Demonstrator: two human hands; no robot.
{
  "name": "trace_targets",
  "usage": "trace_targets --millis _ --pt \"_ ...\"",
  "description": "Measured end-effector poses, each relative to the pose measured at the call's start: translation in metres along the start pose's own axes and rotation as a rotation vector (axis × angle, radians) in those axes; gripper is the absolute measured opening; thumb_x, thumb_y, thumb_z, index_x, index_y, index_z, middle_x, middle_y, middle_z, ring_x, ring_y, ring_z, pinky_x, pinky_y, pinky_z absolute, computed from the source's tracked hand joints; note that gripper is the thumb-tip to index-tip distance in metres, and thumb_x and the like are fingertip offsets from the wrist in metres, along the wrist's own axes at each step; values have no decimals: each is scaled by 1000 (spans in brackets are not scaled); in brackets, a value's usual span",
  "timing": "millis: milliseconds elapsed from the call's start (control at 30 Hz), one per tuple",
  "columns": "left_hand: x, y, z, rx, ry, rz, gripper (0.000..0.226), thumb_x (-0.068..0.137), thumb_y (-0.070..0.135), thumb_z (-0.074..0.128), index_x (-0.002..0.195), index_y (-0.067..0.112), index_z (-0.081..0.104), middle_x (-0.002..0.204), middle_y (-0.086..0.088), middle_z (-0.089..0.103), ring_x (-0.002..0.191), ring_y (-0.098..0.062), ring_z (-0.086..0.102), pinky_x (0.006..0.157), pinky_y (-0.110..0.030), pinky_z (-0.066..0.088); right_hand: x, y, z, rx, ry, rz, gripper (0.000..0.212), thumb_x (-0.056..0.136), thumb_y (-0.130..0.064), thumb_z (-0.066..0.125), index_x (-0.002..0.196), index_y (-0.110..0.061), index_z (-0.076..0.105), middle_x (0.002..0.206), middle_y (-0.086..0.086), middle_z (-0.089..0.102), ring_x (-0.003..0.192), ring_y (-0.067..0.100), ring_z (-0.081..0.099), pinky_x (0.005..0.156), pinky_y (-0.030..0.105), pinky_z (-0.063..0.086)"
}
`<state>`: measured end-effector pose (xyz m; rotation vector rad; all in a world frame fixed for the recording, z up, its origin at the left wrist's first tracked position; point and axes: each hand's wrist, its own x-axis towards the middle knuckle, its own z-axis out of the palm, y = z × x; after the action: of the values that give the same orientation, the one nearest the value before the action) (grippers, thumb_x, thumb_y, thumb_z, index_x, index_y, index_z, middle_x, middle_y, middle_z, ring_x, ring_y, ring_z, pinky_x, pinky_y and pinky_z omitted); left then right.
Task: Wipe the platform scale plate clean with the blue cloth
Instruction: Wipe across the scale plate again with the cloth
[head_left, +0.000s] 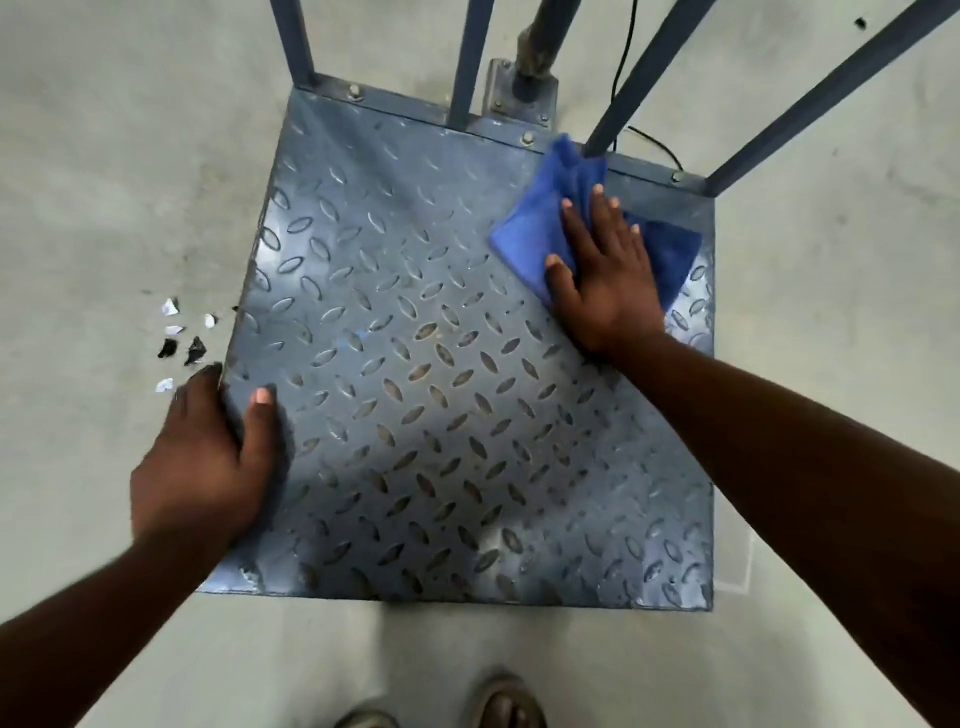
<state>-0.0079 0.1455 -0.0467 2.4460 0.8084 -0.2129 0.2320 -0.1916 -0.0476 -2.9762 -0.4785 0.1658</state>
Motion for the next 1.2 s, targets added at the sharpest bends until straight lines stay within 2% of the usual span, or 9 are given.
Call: trace_targets --millis 67,167,267,367,467,633,733,900,1200 --pt "0 1 0 23 39 106 78 100 66 34 160 15 32 168 -12 36 152 -37 40 111 -62 44 -16 42 -8 -10 53 234 68 105 -61 25 165 -30 13 173 8 2 160 26 2 130 48 3" --pt "3 -2 4 199 35 368 85 99 58 42 166 8 27 176 -15 21 160 -37 27 126 -58 27 -18 68 -10 35 89 510 72 104 -59 26 165 -21 19 172 17 5 159 33 6 129 49 6" --pt "4 -3 6 262 17 436 88 97 61 40 170 14 24 180 -5 13 164 -33 20 129 -54 19 -1 52 -8 83 122 620 72 105 -52 26 164 -11 18 171 22 0 159 37 0 129 50 3" --pt "6 -6 8 251 14 443 90 97 64 38 171 15 20 180 -3 10 166 -29 14 131 -54 16 3 18 -4 27 148 341 67 107 -47 22 165 -14 16 172 16 -5 160 32 -6 130 51 0" --pt "7 -8 9 250 11 449 89 97 63 36 170 14 21 180 -6 12 166 -30 13 132 -55 16 -7 -3 1 -82 171 -22 63 105 -41 31 163 -18 25 173 12 9 159 32 8 129 51 11" --pt "10 -7 10 251 7 470 88 98 63 35 169 10 24 179 -11 14 165 -33 15 132 -55 18 -9 17 1 -8 260 165 48 105 -37 40 146 -15 50 141 14 52 124 35 50 102 47 43" --pt "12 -11 11 252 17 497 89 99 62 35 168 7 26 178 -14 16 166 -32 15 133 -55 20 5 26 2 145 261 278 49 107 -34 39 151 -14 47 153 14 46 139 34 43 115 44 33" --pt "16 -15 15 246 43 528 90 99 62 34 167 4 26 178 -15 16 165 -33 15 133 -55 19 39 42 -3 119 92 321 62 110 -43 21 165 -16 14 173 10 8 160 27 3 129 45 0" --pt "14 -12 11 263 49 505 88 100 61 35 169 7 24 178 -14 18 165 -34 17 132 -55 22 51 82 -16 69 98 268 64 107 -52 27 163 -21 25 171 9 19 158 29 15 128 53 14"
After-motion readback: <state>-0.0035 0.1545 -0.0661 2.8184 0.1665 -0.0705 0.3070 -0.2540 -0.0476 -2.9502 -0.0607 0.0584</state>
